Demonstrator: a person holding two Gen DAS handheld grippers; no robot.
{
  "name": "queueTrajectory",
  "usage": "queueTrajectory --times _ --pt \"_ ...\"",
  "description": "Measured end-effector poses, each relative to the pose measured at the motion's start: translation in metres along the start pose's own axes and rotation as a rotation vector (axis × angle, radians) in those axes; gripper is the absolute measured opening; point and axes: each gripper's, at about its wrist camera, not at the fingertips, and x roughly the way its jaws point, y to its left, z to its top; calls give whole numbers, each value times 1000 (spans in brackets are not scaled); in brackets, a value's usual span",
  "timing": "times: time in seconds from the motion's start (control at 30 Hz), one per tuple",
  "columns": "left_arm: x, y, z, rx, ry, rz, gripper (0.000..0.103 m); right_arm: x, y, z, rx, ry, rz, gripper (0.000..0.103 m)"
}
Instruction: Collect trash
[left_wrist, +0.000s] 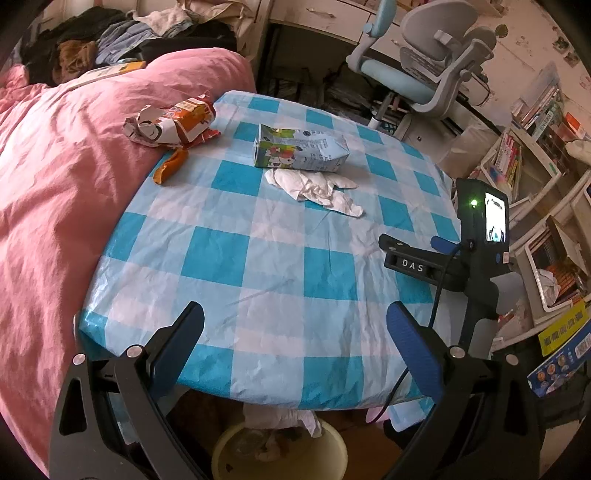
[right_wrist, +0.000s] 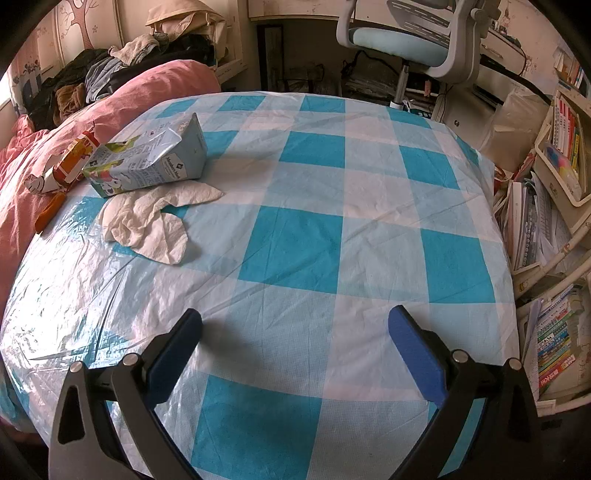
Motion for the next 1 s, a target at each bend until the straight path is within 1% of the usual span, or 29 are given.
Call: queueTrajectory --times 0.1,0.2,0.33,0.5,0.63,0.87,1.0 --pt "-1 2 0 -1 2 -16 96 0 1 0 0 0 0 96" --pt "-3 5 0 -25 7 -40 95 0 0 0 0 0 0 96" --pt "-9 5 -1 -19 -1 -65 96 0 0 0 0 0 0 96" --pt "-13 7 -1 -36 -11 -87 95 0 0 0 0 0 0 96" --pt "-14 3 -2 -31 -18 -81 95 0 0 0 0 0 0 96" --pt "-20 -14 -10 57 -51 -33 96 0 0 0 0 0 0 96" --pt "-19 -20 -11 80 -47 -31 96 0 0 0 0 0 0 96"
